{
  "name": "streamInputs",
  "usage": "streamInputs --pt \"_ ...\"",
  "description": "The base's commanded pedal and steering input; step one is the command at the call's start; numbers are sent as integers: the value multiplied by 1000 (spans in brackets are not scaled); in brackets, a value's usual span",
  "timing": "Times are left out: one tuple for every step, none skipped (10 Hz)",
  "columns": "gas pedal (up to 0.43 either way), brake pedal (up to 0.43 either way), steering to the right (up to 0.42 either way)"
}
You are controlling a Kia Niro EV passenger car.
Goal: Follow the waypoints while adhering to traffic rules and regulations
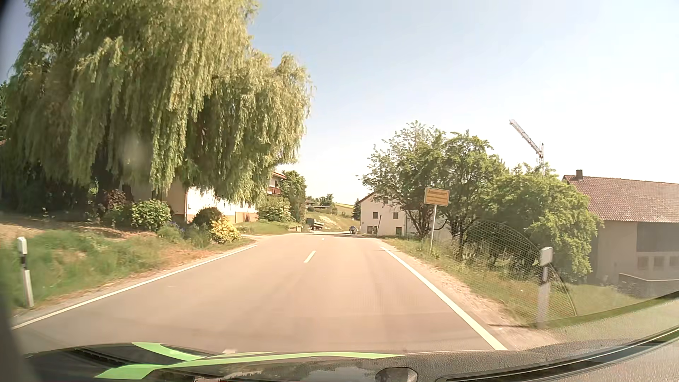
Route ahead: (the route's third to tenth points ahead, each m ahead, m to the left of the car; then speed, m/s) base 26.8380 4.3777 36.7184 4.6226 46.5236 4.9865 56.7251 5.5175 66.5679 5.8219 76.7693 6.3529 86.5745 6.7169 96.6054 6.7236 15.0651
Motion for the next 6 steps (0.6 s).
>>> streamInputs --pt "0 0 -15" --pt "0 0 -15" --pt "0 0 -15" --pt "0 0 -15" --pt "0 0 -15" --pt "0 0 -15"
